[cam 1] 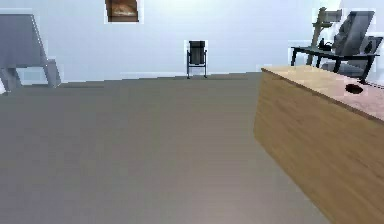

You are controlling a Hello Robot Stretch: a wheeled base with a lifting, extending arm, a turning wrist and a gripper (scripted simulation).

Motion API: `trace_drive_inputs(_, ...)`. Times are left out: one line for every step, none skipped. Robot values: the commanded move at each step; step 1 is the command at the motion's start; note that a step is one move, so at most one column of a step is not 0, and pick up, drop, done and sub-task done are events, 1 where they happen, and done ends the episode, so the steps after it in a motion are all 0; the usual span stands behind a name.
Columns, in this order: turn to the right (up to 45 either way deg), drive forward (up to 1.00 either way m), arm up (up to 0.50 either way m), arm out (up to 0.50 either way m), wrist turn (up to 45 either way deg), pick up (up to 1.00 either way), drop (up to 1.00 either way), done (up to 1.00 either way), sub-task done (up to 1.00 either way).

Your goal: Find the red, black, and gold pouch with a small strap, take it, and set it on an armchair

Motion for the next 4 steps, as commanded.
trace_drive_inputs(-9.0,0.0,0.0,0.0,0.0,0.0,0.0,0.0,0.0)
trace_drive_inputs(0.0,0.25,0.0,0.0,0.0,0.0,0.0,0.0,0.0)
trace_drive_inputs(15.0,0.0,0.0,0.0,0.0,0.0,0.0,0.0,0.0)
trace_drive_inputs(0.0,1.0,0.0,0.0,0.0,0.0,0.0,0.0,0.0)
